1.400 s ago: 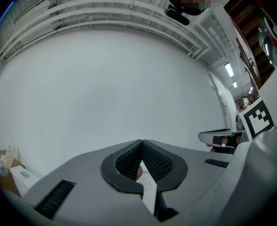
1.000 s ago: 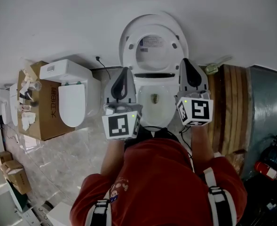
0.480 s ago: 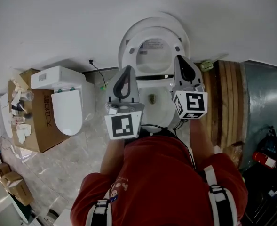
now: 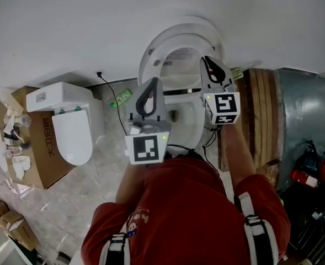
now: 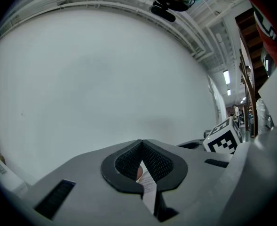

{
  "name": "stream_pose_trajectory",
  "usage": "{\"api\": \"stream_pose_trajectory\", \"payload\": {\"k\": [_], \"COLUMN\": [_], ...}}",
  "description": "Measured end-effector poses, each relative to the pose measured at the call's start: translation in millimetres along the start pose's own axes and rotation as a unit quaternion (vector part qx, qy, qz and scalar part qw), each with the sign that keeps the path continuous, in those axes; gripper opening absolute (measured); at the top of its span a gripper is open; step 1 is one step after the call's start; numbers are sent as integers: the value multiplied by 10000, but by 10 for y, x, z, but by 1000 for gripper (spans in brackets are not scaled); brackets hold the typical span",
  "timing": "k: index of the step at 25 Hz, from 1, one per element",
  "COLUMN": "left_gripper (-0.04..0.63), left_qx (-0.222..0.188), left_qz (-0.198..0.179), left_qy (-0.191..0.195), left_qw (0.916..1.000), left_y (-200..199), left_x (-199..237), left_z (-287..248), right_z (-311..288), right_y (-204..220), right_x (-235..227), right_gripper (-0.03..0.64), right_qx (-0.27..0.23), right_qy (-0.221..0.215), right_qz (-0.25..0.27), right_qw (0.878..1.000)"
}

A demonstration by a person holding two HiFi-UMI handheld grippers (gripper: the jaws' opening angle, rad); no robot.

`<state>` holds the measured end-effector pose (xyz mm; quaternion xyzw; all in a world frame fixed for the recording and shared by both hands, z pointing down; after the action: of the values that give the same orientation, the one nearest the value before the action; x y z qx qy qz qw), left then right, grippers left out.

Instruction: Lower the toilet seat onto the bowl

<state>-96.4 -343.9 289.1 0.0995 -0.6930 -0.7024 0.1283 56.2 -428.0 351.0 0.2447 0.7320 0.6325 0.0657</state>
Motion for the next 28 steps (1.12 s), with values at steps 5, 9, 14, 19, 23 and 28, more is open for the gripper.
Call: {"api": "stream_pose_trajectory", "payload": {"k": [5, 9, 14, 19, 23, 28], "left_gripper": [12, 12, 12, 12, 12, 12], "left_qx": [5, 30, -19, 0, 26, 35], "left_qz": [42, 60, 70, 114, 146, 151], "left_qy": [136, 207, 269, 296, 303, 295], "left_qw": [9999, 9998, 9996, 9995, 9994, 9994], "left_y": [30, 37, 37, 58, 84, 109], "left_x": [79, 131, 184, 216, 231, 243], "left_z": [-81, -145, -196, -222, -225, -225], "right_z": [-293, -526, -806, -1016, -1122, -1238], "right_y": [35, 59, 114, 182, 298, 371], "right_x": [57, 78, 108, 95, 103, 147], "right_gripper": [17, 17, 30, 84, 127, 170], "right_qx": [293, 517, 1060, 1572, 2125, 2564], "right_qy": [-165, -304, -613, -1019, -1390, -1690], "right_qz": [407, 895, 2088, 3143, 3719, 4296], "right_qw": [9986, 9942, 9703, 9307, 8929, 8492]}}
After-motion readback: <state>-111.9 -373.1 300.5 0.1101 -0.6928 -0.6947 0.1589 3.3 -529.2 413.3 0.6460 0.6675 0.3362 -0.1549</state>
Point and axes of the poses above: the fingertips, and each gripper's own axes: z backward along the fingers, x to its left, y out of its underside, the point moved 2 cm from there along z, backward along the fingers
